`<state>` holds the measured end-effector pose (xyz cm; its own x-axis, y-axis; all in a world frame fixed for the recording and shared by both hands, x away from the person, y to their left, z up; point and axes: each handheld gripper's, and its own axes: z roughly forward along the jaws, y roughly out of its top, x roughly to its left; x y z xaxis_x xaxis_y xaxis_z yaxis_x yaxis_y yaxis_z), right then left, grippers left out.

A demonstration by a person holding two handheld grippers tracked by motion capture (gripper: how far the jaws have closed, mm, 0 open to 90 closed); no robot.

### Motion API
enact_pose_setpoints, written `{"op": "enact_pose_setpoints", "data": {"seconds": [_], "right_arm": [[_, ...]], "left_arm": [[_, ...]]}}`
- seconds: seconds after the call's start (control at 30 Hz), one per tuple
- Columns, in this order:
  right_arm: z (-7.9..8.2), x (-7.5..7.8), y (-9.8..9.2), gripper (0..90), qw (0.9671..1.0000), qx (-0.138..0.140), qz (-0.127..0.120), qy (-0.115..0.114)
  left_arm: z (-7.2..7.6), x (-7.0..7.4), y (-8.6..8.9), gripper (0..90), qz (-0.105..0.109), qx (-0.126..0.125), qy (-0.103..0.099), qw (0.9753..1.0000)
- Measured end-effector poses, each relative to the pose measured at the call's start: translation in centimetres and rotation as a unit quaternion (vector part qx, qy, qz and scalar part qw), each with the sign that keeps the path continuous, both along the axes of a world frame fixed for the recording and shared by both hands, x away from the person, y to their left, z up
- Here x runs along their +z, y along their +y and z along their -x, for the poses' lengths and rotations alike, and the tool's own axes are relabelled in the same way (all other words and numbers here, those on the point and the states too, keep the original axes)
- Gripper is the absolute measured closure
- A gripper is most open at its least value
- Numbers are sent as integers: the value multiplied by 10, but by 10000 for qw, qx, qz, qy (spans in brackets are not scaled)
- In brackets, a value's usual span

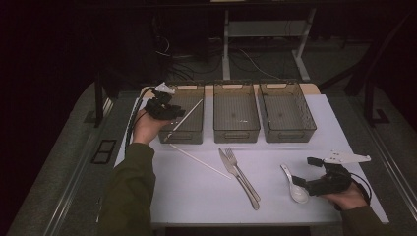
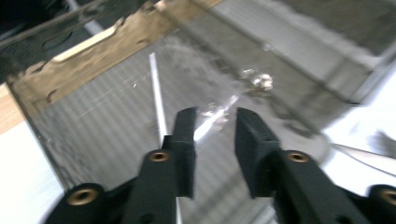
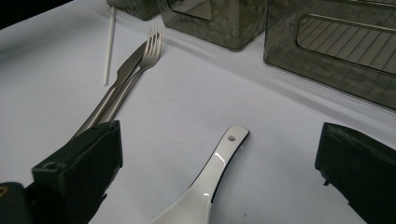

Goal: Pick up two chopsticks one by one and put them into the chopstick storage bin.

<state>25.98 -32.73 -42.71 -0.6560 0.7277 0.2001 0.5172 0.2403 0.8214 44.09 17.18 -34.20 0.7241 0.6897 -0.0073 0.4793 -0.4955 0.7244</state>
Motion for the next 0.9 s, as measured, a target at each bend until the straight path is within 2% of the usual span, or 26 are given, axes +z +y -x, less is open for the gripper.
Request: {"op": "enact_pose_setpoints", "data": {"seconds": [0.1, 0.13, 0.27, 0.3, 0.4, 0.5, 0.57, 0.77, 0.9], "right_arm": [[0, 0, 0, 7, 10000, 0, 1, -11], [0, 0, 0, 7, 10000, -3, 0, -10], [0, 0, 0, 7, 10000, -2, 3, 1], [0, 0, 0, 7, 10000, -6, 4, 3], [0, 0, 1, 7, 10000, -13, 5, 6], [0, 0, 1, 7, 10000, -15, 10, 7], [0, 0, 1, 7, 10000, -16, 7, 4], [0, 0, 1, 7, 10000, -15, 12, 5], [0, 0, 0, 7, 10000, -14, 4, 0]], "left_arm": [[20, 0, -2, 848, 89, -183, -78, 9998], [26, -1, -2, 881, 39, -254, -109, 9996], [50, -13, -5, 890, -150, -421, -125, 9989], [54, -17, -5, 890, -156, -427, -127, 9989], [65, -30, -5, 890, -361, -432, -122, 9983], [69, -43, -2, 890, -599, -415, -64, 9973], [68, -51, 0, 890, -673, -383, -60, 9970], [63, -69, -4, 890, -731, -404, 23, 9965], [59, -77, -8, 890, -854, -410, 70, 9955]]}}
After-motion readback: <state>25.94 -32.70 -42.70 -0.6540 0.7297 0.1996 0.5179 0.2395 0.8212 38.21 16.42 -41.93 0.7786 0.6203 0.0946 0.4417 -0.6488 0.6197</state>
